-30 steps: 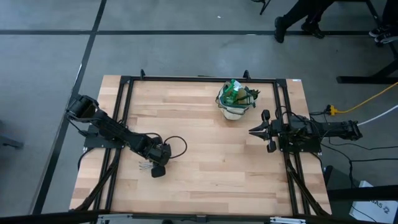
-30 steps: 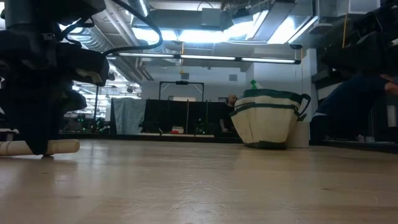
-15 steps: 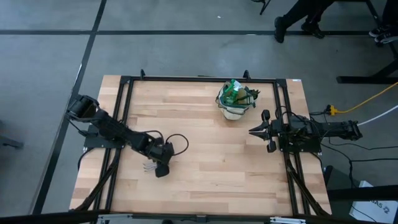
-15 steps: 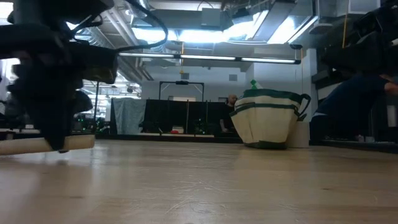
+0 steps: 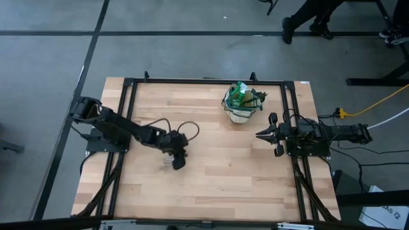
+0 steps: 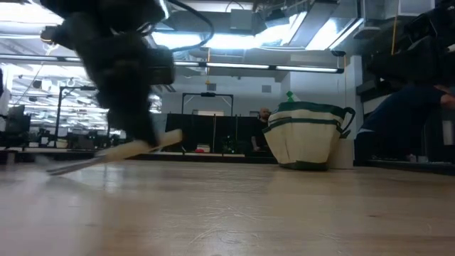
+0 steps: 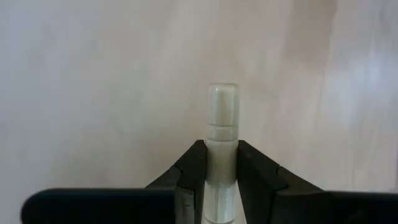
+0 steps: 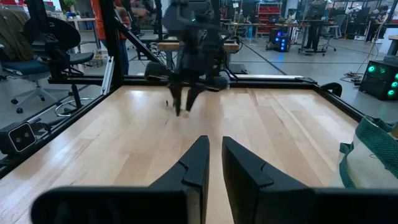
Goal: Pick & Place Garden tools in Gardening bag
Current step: Put the brown hand rake into the brown gardening bag
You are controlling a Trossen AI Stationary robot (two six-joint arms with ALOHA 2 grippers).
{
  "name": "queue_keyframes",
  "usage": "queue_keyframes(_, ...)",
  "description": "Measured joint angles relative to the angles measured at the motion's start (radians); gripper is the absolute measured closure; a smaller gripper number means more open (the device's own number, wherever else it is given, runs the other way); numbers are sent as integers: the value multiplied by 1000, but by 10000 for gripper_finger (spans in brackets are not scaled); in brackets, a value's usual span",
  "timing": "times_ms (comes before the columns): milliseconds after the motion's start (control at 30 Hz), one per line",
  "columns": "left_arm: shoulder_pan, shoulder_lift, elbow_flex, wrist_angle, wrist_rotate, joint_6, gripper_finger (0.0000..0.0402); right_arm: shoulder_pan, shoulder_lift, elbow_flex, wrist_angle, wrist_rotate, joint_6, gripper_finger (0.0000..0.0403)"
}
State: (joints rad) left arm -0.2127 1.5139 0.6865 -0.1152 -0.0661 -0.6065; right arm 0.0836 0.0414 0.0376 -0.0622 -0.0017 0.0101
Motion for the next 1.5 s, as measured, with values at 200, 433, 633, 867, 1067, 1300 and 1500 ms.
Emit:
queue_keyframes(200, 88, 0, 0, 177, -46, 52, 339, 0, 0, 0, 0, 0, 0, 355)
queue_keyframes(433, 138, 0, 0, 347, -46, 142, 339, 0, 0, 0, 0, 0, 0, 355)
queue_keyframes(633, 190, -1, 0, 451, -46, 189, 339, 0, 0, 0, 0, 0, 0, 355)
queue_keyframes(867, 257, -1, 44, 499, -5, 269, 339, 0, 0, 0, 0, 0, 0, 355)
queue_keyframes(1067, 306, -1, 144, 435, 5, 409, 339, 0, 0, 0, 0, 0, 0, 355)
queue_keyframes(1300, 396, -1, 258, 426, 18, 465, 338, 0, 0, 0, 0, 0, 0, 355)
queue_keyframes(1500, 439, 49, 420, 428, 26, 558, 337, 0, 0, 0, 0, 0, 0, 355)
